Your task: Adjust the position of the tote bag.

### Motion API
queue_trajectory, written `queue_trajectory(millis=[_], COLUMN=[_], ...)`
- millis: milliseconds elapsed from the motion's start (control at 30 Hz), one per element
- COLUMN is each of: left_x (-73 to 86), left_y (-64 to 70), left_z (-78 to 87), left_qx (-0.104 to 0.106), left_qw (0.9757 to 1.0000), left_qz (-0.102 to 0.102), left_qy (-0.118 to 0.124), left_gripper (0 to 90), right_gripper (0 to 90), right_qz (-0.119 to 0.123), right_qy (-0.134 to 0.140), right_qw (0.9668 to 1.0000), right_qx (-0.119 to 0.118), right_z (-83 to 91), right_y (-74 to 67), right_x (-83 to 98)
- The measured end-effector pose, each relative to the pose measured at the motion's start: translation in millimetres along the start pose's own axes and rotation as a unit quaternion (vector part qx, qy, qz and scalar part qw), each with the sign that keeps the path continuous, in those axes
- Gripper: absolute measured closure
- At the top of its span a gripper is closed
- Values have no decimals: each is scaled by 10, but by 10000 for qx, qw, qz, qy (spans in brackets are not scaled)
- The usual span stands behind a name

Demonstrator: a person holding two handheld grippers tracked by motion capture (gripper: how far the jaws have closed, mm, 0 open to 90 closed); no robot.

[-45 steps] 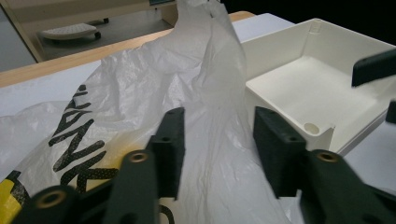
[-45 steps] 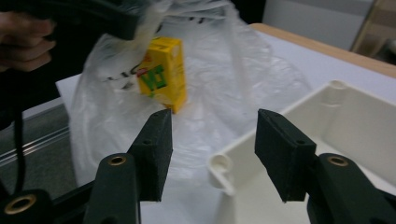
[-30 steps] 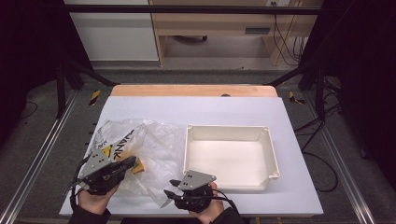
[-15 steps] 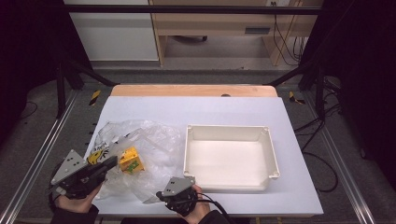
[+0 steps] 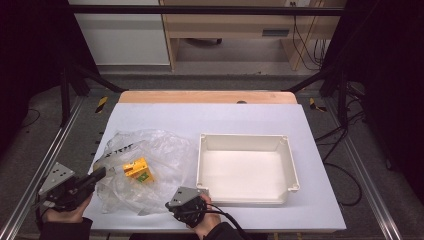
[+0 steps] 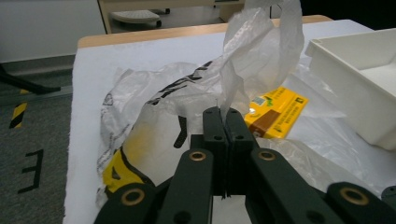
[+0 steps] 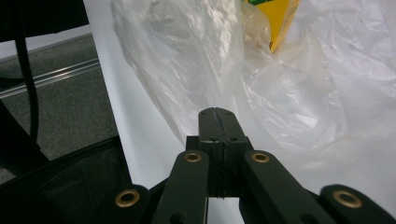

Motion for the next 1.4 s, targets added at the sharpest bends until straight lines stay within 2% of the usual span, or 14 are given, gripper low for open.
queue_trajectory(millis=[133,400,500,633,767,900,1100,1267,1400], left_x=[51,223,307,416,508,572,645,676,683], left_y=[-101,-328,-410,-490,-514,-541,-540,-534,-528], left_z=[0,-53,-85,-182,-299,-384,-498,-548,-557], left_qx=[-134,-430,-451,-432,-439,-408,-381,-348,-314], left_qw=[9999,9979,9968,9949,9925,9903,9863,9842,9842], left_qz=[92,264,402,527,504,507,407,370,320], left_qy=[-56,-418,-530,-747,-1027,-1230,-1555,-1697,-1711], left_gripper=[891,891,891,890,890,889,889,888,877], right_gripper=[900,900,900,900,900,900,900,900,899], right_qz=[-1,64,66,95,-21,-15,-44,-49,-45], right_qy=[-3,166,209,115,93,-96,-133,-151,-164], right_qw=[10000,9998,9998,9998,9998,9995,9992,9992,9992], right_qx=[-15,-20,31,130,183,316,366,374,369], right_z=[-21,19,20,-67,-179,-280,-292,-292,-288], right_y=[-6,-23,-10,10,6,-22,-33,-22,-21], right_x=[-9,-98,-136,-127,-97,-10,31,36,36])
Point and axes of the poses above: each handheld gripper's, and its own axes: z roughly backward along the jaws, x roughly out of its underside, y roughly to its right, the point moved 2 cm from there along -z, roughly forward along the jaws, and after that the axes turned 10 degrees about x, right-handed, at the moved point
